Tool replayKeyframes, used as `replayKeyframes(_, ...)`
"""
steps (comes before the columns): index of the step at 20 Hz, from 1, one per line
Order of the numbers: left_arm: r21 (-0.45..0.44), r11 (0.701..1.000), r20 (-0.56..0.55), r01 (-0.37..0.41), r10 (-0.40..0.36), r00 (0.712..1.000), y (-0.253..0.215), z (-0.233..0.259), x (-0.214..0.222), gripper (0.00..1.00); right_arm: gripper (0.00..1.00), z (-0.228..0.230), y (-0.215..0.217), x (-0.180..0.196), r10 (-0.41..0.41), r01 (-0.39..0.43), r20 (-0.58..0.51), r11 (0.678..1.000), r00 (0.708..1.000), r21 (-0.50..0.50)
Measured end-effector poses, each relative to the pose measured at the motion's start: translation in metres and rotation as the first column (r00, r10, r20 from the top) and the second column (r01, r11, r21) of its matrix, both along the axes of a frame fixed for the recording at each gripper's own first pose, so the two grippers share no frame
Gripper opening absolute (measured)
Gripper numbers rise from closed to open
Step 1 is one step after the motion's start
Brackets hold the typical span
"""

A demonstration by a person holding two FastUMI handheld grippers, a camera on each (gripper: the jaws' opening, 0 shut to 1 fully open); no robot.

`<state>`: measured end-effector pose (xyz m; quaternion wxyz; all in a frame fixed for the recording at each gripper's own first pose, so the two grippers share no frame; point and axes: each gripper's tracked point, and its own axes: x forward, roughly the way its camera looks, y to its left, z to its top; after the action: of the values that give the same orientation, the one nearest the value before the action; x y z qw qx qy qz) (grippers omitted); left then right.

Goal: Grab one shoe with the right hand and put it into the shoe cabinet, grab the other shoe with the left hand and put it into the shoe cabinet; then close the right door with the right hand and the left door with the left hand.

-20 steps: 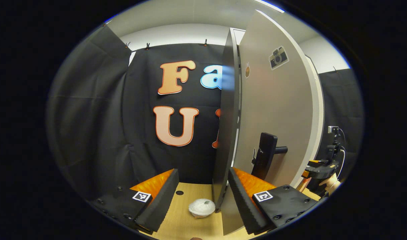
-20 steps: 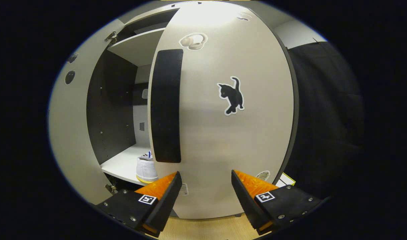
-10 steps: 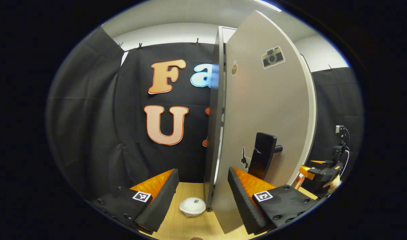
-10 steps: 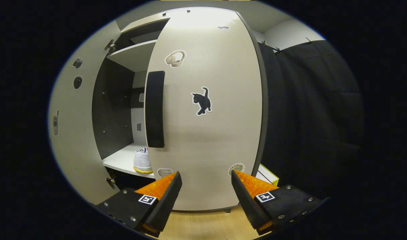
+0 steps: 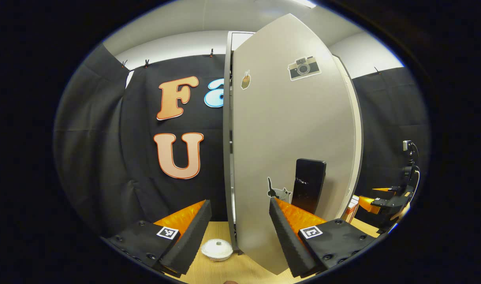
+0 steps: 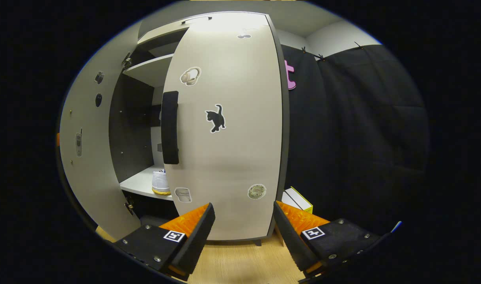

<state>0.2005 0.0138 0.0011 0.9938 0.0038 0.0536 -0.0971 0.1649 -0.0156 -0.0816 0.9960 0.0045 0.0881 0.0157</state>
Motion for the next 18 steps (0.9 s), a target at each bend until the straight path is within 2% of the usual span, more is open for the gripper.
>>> replayKeyframes(7,-0.055,0.993,-0.033,0.108,-0.11,0.993,-0.063,-0.014,0.032,0.95,0.92,-0.001,-0.032,-0.012,-0.025,0.025,-0.003,0.999,1.0,-0.022)
replayKeyframes(11,-0.058,0.992,-0.039,0.116,-0.118,0.992,-0.082,-0.017,0.059,0.99,0.92,0.0,-0.048,-0.017,-0.036,0.036,-0.003,0.999,0.999,-0.033)
replayKeyframes(12,-0.055,0.992,-0.043,0.114,-0.116,0.992,-0.085,-0.019,0.066,0.95,0.92,0.001,-0.049,-0.018,-0.033,0.033,-0.002,0.999,0.999,-0.036)
replayKeyframes(17,-0.038,0.995,-0.047,0.094,-0.096,0.994,-0.093,-0.029,0.092,0.99,0.92,0.011,-0.05,-0.023,-0.012,0.014,0.022,0.998,1.0,-0.06)
replayKeyframes(18,-0.041,0.995,-0.043,0.093,-0.094,0.995,-0.094,-0.03,0.093,0.97,0.92,0.013,-0.05,-0.023,-0.008,0.009,0.025,0.998,1.0,-0.06)
